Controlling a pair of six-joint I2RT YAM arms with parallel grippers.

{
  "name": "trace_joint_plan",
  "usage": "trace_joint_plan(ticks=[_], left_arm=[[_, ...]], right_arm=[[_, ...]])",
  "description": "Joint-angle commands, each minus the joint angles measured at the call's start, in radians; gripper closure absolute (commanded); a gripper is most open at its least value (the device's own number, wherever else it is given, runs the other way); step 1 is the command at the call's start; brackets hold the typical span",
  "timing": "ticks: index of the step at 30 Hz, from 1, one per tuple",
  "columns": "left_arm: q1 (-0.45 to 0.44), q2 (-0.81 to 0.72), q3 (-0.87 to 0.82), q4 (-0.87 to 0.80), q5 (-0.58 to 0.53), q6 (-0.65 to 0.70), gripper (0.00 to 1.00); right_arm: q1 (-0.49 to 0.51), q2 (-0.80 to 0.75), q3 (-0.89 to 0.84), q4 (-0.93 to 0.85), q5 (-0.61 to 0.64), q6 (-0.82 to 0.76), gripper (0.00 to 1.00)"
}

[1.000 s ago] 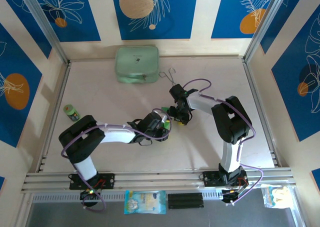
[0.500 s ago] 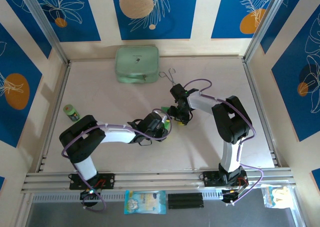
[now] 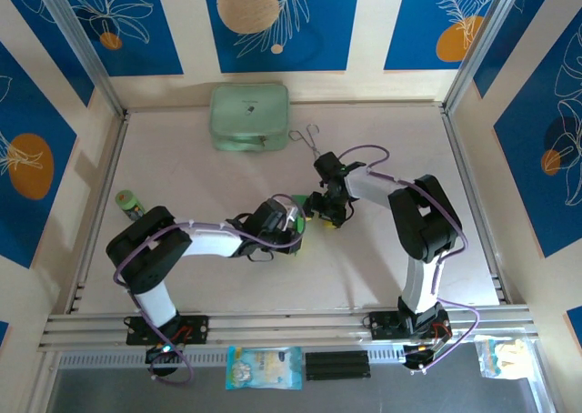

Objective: Fold a paper plane with a square sheet of paper (pick it up from the middle)
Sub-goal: Fold the wing for the fifth time at the center of the table.

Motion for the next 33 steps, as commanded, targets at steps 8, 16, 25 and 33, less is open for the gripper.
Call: trace_joint_plan(ticks=[8, 16, 25, 33], left_arm=[[0.051, 0.044, -0.054, 0.079, 0.112, -0.078, 0.83], [0.056, 0.041, -0.064, 0.073, 0.112, -0.071, 0.83], [0.06, 0.04, -0.073, 0.072, 0.117, -0.058, 0.83], [0.062, 0.031, -0.073, 0.053, 0.106, -0.054, 0.83]], right_arm=[[0.011, 0.063, -0.129, 0.278, -0.139, -0.089, 0.36], [-0.012, -0.156, -0.226, 0.429, -0.207, -0.1, 0.36], [-0.022, -0.183, -0.357, 0.675, -0.342, -0.063, 0.57], [-0.029, -0.313, -0.409, 0.606, -0.17, -0.075, 0.53]])
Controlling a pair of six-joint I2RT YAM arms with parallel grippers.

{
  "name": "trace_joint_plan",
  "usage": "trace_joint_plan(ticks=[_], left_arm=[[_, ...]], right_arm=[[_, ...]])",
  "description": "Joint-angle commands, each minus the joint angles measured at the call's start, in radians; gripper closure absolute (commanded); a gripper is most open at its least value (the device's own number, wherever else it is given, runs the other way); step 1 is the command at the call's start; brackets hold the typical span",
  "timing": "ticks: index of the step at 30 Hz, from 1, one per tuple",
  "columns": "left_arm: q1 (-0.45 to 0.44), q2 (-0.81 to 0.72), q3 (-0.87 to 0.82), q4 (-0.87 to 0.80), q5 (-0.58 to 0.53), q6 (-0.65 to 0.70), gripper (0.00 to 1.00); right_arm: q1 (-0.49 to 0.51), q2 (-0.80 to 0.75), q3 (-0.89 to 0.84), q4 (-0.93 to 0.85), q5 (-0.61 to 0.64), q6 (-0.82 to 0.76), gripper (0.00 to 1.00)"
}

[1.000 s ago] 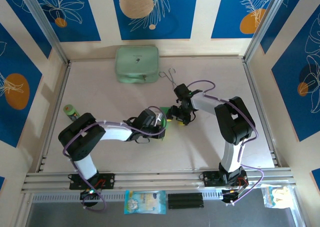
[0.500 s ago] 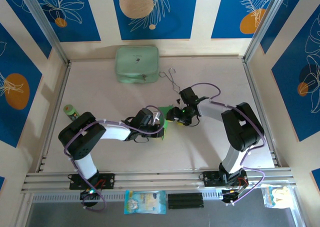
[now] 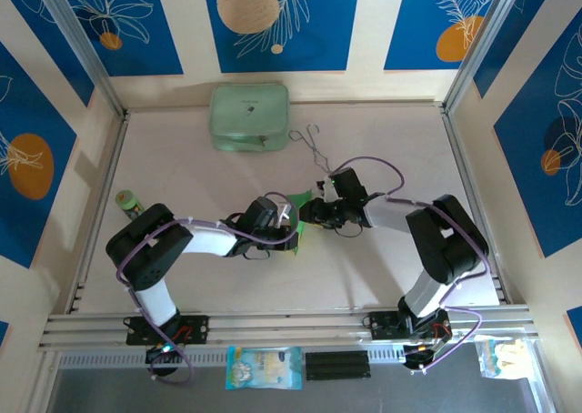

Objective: Fold a paper plane with a square sheet of paper (pick it up from the middle)
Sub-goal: Fold the wing for the fifth time at the center of the table.

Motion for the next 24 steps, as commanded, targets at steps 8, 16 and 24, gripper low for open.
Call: trace_joint_plan(ticks=[8, 16, 24], left_arm=[[0.01, 0.022, -0.02, -0.055, 0.004, 0.016, 0.83], [0.01, 0.019, -0.022, -0.057, 0.004, 0.014, 0.83], [0.01, 0.022, -0.014, -0.067, 0.005, 0.016, 0.83]], right_arm=[[-0.001, -0.004, 0.01, 0.023, -0.076, -0.054, 0.66], [-0.002, 0.088, 0.07, 0.052, -0.147, -0.063, 0.72], [-0.001, 0.105, 0.092, 0.055, -0.156, -0.065, 0.74]])
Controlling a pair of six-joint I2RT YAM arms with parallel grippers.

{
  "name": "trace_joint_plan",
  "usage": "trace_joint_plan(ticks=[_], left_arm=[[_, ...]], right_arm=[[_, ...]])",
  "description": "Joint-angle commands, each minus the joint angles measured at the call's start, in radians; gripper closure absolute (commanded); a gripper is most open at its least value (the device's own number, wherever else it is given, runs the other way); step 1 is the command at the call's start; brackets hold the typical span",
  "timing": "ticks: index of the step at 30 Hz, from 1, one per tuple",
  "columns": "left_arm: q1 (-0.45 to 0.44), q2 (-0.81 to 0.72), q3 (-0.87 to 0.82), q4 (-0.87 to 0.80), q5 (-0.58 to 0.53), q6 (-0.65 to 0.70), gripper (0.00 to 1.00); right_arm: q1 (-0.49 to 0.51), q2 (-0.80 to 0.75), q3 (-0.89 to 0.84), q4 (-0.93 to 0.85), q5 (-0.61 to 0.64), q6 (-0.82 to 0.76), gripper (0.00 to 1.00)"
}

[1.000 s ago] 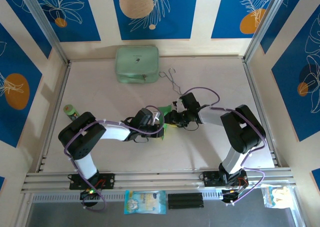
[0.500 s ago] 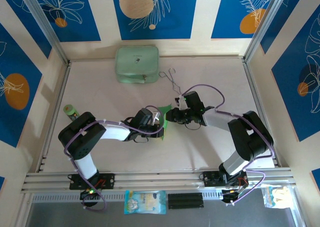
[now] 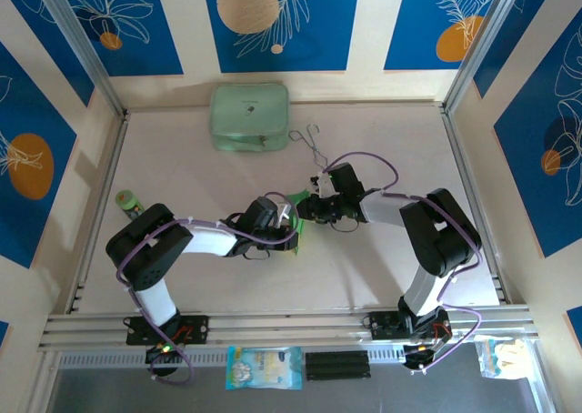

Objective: Fold a paper plane with a square sheet of paper (pick it up from the middle)
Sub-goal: Fold the wing for the fifth time at the center of the table.

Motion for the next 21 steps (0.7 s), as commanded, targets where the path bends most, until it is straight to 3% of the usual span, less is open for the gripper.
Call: trace_joint_plan(ticks=[1, 21], left_arm=[[0.01, 0.022, -0.014, -0.068, 0.004, 0.015, 0.83], [0.01, 0.033, -0.003, -0.082, 0.01, 0.013, 0.83]], right_arm=[[0.002, 0.015, 0.023, 0.001, -0.037, -0.021, 0.74], [0.015, 0.092, 0.092, -0.07, 0.017, -0.027, 0.74]])
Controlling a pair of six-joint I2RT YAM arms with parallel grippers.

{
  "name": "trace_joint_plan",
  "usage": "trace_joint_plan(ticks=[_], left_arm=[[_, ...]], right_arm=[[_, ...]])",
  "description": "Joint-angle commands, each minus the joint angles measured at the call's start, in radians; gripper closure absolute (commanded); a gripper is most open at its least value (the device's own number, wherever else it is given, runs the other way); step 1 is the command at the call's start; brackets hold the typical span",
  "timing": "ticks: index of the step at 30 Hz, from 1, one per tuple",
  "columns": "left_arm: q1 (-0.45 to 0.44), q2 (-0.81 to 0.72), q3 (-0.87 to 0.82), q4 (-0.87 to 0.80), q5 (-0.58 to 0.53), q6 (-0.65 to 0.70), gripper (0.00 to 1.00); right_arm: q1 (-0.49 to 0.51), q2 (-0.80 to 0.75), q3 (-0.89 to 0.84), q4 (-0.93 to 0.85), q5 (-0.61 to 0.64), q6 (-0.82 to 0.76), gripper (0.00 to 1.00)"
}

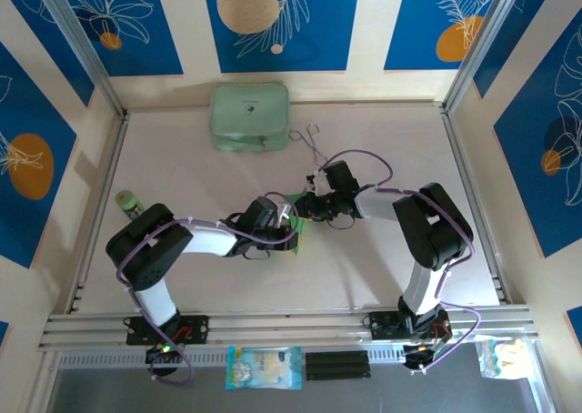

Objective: Fold a paper plane with a square sheet of paper (pick it up from the middle)
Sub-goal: Fold the wing for the fifth time at the center of the table.

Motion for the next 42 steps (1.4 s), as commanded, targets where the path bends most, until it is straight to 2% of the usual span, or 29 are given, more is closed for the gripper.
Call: trace_joint_plan(ticks=[1, 42], left_arm=[[0.008, 0.032, -0.004, -0.079, 0.006, 0.013, 0.83], [0.008, 0.047, -0.009, -0.079, 0.014, 0.012, 0.83]], right_arm=[[0.005, 0.03, 0.03, -0.044, 0.008, -0.015, 0.74], [0.048, 0.119, 0.135, -0.158, 0.051, -0.045, 0.74]])
